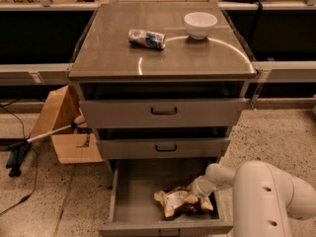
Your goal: Pick brown chip bag from bottom drawer and place on counter
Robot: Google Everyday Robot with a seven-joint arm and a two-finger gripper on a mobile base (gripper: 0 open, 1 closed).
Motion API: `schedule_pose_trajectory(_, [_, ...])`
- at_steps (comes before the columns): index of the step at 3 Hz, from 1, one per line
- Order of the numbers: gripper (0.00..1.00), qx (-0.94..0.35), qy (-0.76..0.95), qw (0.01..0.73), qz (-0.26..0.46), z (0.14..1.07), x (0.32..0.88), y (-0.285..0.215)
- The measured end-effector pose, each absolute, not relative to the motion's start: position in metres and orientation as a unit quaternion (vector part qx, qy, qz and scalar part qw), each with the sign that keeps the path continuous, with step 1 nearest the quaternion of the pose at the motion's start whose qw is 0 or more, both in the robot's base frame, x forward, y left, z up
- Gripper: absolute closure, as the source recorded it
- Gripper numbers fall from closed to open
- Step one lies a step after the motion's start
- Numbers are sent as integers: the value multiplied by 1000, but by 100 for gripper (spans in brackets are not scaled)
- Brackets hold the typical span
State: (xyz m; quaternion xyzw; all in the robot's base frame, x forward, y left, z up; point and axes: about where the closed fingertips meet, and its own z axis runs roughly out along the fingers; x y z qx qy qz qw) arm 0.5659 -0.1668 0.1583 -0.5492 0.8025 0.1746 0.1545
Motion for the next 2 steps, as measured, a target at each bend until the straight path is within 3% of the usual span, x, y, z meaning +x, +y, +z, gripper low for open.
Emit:
schedule_pose_trajectory(1, [100, -549, 802, 155, 175, 158, 566, -167])
schedule_pose_trajectory(2, [100, -559, 791, 160, 193, 162, 564, -158])
